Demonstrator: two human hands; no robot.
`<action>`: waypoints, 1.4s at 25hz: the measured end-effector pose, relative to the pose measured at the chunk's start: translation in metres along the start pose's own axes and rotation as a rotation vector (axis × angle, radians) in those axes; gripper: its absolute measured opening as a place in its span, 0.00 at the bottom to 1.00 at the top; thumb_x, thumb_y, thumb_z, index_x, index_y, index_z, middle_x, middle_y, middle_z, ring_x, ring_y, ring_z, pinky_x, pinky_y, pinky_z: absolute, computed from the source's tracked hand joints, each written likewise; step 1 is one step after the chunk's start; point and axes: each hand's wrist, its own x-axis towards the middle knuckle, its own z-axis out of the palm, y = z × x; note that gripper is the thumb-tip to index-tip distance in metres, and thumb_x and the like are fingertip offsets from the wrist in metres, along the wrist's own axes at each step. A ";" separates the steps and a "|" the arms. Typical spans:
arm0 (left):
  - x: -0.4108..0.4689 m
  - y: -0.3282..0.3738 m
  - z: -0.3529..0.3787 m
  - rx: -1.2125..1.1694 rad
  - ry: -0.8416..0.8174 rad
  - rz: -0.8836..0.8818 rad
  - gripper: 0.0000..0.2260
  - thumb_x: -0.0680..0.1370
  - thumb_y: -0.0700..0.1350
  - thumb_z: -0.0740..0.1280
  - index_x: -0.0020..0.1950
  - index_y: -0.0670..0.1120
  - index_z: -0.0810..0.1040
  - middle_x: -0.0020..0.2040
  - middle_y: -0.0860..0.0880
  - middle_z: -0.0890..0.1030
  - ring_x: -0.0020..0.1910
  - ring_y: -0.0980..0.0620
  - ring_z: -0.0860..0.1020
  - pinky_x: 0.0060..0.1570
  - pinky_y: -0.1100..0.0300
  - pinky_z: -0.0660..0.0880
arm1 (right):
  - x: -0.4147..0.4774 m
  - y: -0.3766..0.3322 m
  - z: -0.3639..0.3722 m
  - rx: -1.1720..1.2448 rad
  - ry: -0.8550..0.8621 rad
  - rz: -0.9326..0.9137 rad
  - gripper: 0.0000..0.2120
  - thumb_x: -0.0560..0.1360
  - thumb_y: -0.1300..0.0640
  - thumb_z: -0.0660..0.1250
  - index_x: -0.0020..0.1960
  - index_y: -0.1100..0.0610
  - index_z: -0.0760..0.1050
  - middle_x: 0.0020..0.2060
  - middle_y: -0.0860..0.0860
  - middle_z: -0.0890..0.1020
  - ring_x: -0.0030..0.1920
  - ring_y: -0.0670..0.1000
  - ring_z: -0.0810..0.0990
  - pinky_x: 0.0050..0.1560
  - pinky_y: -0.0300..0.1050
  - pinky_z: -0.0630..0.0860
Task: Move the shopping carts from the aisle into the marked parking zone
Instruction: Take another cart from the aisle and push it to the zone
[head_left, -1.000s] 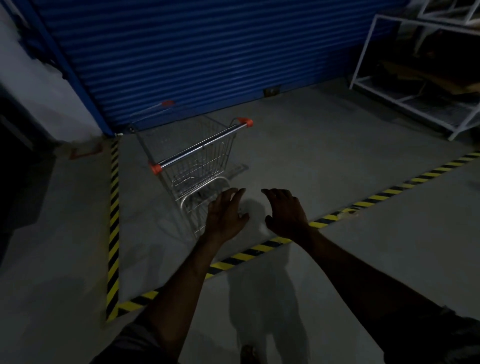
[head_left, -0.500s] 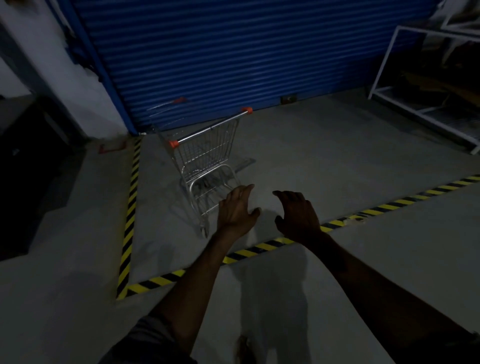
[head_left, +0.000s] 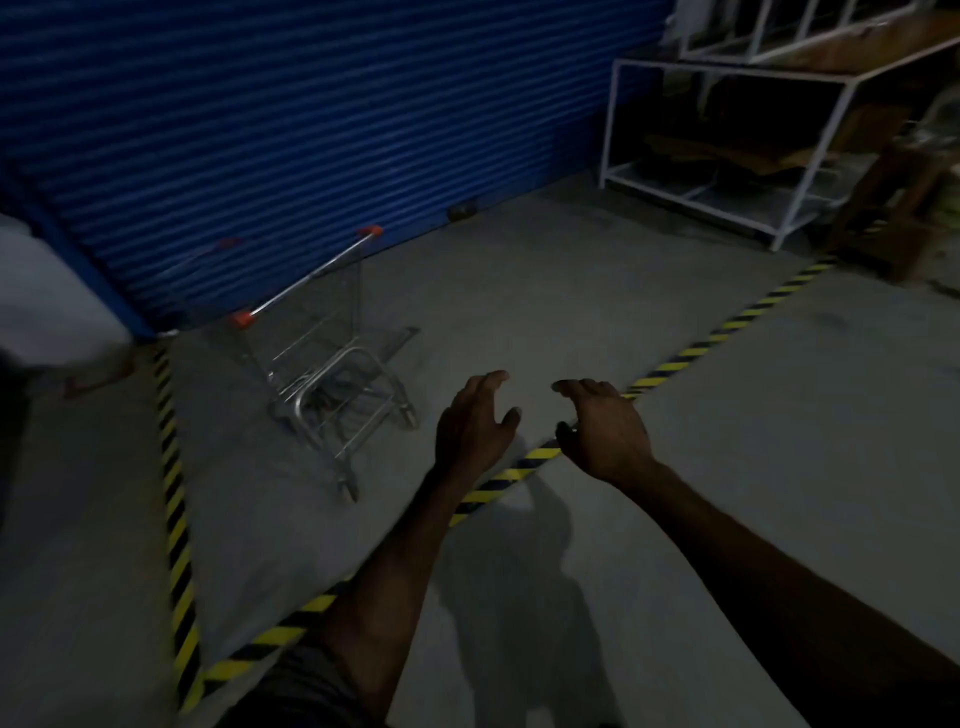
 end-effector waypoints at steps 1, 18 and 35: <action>0.005 0.005 0.001 -0.010 -0.005 0.039 0.21 0.79 0.53 0.68 0.72 0.55 0.71 0.68 0.54 0.74 0.64 0.49 0.75 0.55 0.50 0.76 | -0.006 0.002 -0.005 0.017 0.026 0.054 0.28 0.73 0.56 0.70 0.73 0.54 0.72 0.64 0.55 0.79 0.64 0.60 0.75 0.57 0.53 0.76; -0.055 0.181 0.080 -0.089 -0.255 0.700 0.22 0.79 0.52 0.67 0.72 0.53 0.71 0.67 0.53 0.77 0.63 0.49 0.76 0.55 0.53 0.73 | -0.219 0.071 -0.079 -0.044 0.407 0.727 0.22 0.76 0.50 0.68 0.70 0.48 0.73 0.59 0.45 0.83 0.57 0.50 0.80 0.50 0.45 0.76; -0.335 0.493 0.201 -0.270 -0.456 1.251 0.26 0.79 0.52 0.66 0.77 0.54 0.67 0.74 0.53 0.71 0.71 0.52 0.68 0.66 0.53 0.65 | -0.613 0.170 -0.201 -0.302 0.685 1.235 0.21 0.76 0.49 0.68 0.68 0.50 0.76 0.58 0.48 0.83 0.58 0.54 0.79 0.56 0.50 0.73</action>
